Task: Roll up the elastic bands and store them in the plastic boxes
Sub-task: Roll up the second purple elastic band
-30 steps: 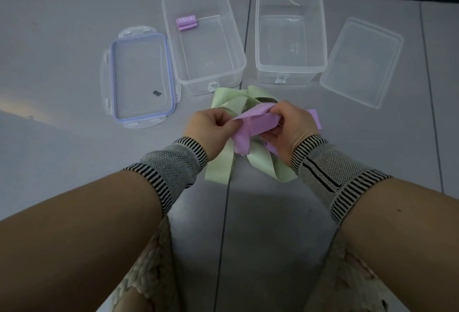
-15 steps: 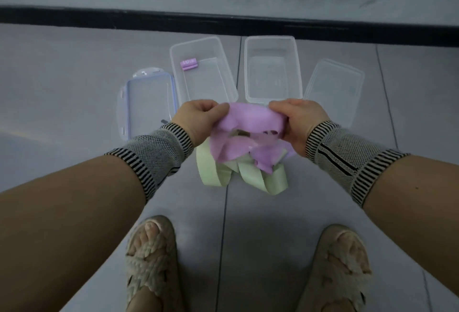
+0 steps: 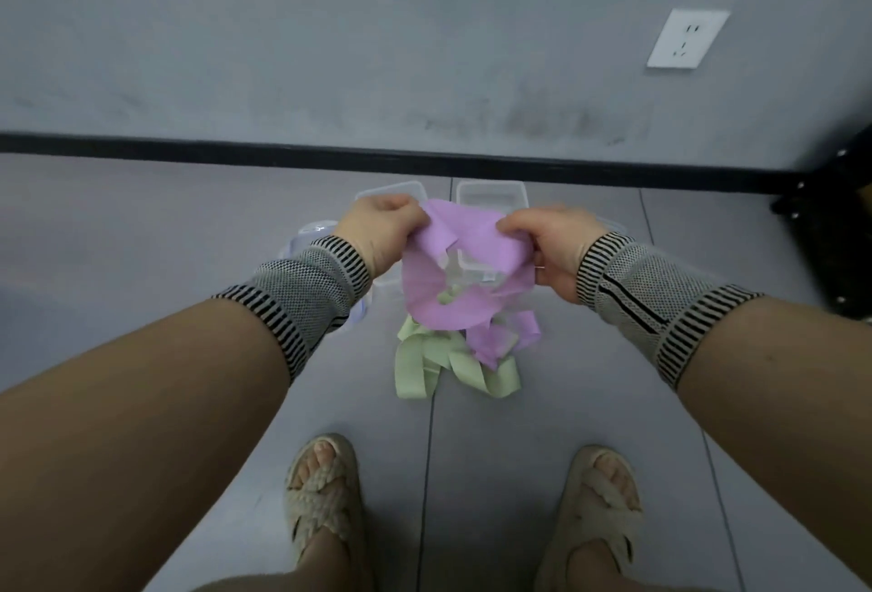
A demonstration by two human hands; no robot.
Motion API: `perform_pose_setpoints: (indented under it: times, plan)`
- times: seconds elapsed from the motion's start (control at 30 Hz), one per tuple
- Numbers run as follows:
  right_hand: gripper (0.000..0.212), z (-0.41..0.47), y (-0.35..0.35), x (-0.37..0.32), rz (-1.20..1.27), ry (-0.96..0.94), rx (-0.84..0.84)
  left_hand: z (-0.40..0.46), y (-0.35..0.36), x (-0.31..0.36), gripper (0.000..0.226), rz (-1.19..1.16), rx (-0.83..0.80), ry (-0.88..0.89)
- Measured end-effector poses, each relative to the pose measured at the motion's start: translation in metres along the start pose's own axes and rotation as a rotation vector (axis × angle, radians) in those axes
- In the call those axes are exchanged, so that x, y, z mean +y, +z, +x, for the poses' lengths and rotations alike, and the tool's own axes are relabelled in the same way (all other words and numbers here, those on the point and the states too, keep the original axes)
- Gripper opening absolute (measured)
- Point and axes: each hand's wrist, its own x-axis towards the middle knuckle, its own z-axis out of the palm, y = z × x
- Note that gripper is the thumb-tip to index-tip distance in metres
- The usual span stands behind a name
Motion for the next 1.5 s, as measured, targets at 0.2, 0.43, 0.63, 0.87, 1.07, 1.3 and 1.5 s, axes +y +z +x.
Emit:
perform_pose_setpoints:
  times: [0.2, 0.43, 0.63, 0.87, 1.07, 1.3, 1.5]
  plan:
    - [0.01, -0.055, 0.01, -0.02, 0.122, -0.045, 0.097, -0.051, -0.017, 0.028, 0.024, 0.147, 0.084, 0.095]
    - [0.012, -0.098, 0.025, -0.025, 0.35, -0.026, 0.05, -0.089, -0.025, 0.028, 0.019, -0.043, 0.2, 0.048]
    - [0.004, -0.1, 0.021, -0.021, 0.38, -0.018, 0.027, -0.095, -0.023, 0.014, 0.013, -0.015, 0.24, 0.082]
    - [0.003, -0.09, 0.017, -0.032, 0.455, 0.083, -0.026, -0.077, -0.022, 0.027, 0.015, -0.024, 0.23, 0.111]
    - [0.006, -0.084, 0.016, -0.036, 0.456, 0.102, -0.039, -0.073, -0.019, 0.031, 0.009, 0.026, 0.236, 0.163]
    - [0.003, -0.088, 0.01, -0.04, 0.389, 0.076, -0.028, -0.072, -0.021, 0.036, 0.021, -0.2, 0.157, -0.027]
    - [0.01, -0.09, 0.004, -0.041, 0.243, 0.084, -0.018, -0.071, -0.026, 0.037, 0.014, -0.264, 0.188, -0.079]
